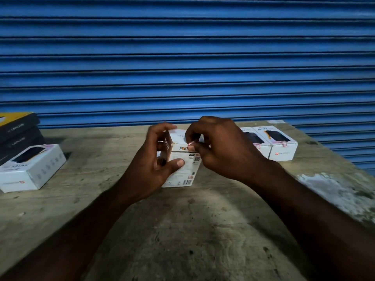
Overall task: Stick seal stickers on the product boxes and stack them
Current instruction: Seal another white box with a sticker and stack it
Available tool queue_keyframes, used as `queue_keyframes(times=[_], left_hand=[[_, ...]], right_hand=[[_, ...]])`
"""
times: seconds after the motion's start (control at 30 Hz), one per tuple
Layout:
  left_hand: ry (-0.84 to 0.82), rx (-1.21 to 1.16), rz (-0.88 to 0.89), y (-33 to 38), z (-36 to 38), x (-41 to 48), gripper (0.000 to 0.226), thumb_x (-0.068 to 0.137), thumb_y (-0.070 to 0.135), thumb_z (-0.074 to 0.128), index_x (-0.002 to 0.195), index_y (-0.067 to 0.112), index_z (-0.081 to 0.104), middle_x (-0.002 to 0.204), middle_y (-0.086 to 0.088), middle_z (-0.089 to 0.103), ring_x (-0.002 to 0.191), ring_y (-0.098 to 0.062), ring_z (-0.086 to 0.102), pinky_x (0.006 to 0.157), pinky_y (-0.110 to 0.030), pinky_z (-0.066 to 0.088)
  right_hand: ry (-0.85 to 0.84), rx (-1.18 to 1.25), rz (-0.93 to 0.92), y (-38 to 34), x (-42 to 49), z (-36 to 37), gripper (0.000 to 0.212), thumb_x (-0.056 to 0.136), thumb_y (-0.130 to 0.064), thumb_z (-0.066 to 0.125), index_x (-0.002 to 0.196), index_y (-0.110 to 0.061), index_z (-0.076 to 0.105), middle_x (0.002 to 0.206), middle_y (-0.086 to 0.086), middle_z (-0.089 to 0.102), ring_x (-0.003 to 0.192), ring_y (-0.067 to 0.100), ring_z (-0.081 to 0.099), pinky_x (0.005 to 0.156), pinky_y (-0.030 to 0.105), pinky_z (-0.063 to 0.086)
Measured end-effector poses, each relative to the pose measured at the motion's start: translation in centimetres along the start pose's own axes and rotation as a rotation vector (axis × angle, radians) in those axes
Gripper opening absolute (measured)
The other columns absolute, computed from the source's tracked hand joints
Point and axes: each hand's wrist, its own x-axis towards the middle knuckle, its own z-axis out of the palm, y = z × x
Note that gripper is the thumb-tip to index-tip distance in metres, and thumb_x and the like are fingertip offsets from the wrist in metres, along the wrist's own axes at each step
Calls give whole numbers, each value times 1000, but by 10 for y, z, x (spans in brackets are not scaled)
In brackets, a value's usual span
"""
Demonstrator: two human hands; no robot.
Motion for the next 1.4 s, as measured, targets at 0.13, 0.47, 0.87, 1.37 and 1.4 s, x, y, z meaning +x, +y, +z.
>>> queue_keyframes(times=[0.13, 0.47, 0.87, 1.37, 1.4], left_hand=[[-36, 66, 22, 2, -2, 0, 39, 83, 20, 70, 107, 45, 51, 121, -9, 55, 116, -25, 59, 85, -44, 60], [-139, -132, -53, 15, -1, -2, 39, 90, -5, 65, 106, 27, 49, 109, 16, 64, 108, -13, 67, 76, -25, 58], [-120, -166, -87, 11, -8, 1, 44, 91, -6, 63, 109, 26, 40, 119, 7, 57, 119, -15, 62, 79, -31, 60], [-107, -178, -80, 5, 0, -2, 50, 89, -11, 62, 113, 23, 35, 128, -6, 52, 116, -17, 64, 82, -28, 58], [-111, -179, -85, 4, 0, -2, 49, 89, -11, 62, 113, 23, 35, 129, -7, 52, 116, -17, 64, 82, -28, 58]], right_hand=[[-10, -33, -13, -2, -1, 2, 16, 79, -20, 71, 93, -25, 67, 86, -9, 64, 77, 12, 58, 74, 35, 49], [-28, 570, 359, 6, 6, -10, 56, 57, -15, 93, 103, -26, 63, 91, -6, 62, 65, 11, 52, 67, 31, 49], [-190, 1119, 701, 16, 5, 4, 33, 82, -26, 74, 110, -11, 62, 98, 2, 72, 99, 21, 66, 100, 50, 48], [-157, 1020, 607, -5, -1, 29, 15, 97, -23, 57, 98, -16, 71, 91, 3, 77, 83, 16, 71, 74, 27, 53], [-143, 1016, 621, -4, -1, 31, 18, 98, -27, 56, 98, -16, 71, 91, 3, 77, 83, 15, 71, 75, 28, 52]])
